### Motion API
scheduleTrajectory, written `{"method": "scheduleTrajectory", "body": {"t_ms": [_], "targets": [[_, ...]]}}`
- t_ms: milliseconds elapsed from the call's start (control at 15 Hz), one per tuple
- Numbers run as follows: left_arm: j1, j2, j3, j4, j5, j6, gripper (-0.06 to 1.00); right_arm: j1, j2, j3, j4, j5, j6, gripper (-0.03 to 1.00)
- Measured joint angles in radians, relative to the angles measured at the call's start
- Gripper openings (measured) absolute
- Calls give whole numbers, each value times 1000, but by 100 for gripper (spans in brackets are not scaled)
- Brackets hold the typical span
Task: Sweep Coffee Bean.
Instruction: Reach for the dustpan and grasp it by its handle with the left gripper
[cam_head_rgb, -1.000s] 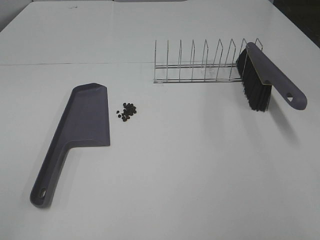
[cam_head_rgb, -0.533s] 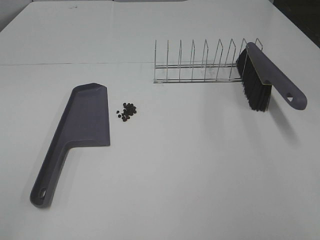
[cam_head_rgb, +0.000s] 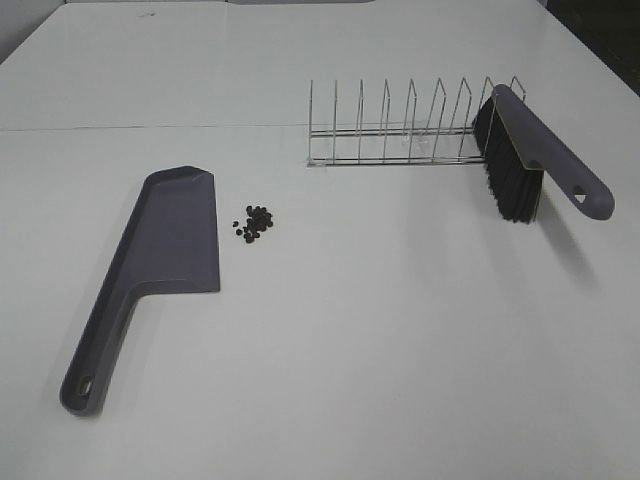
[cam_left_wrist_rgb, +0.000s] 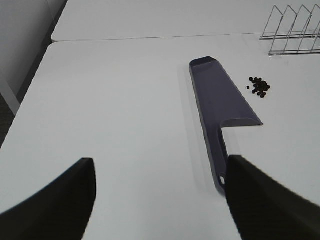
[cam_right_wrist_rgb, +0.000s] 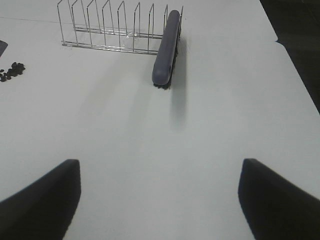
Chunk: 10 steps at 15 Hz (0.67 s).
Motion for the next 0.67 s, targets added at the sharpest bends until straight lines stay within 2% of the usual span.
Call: {"method": "scheduleTrajectory", "body": {"t_ms": [200,400,667], "targets": [[-1,0,-9,-3,-15,0,66,0,0,0,0,0,0,80],[-1,77,-22,-5,-161,0,66,0,0,0,0,0,0,80],[-1,394,-42,-60,-348,0,66,0,0,0,0,0,0,80]]}}
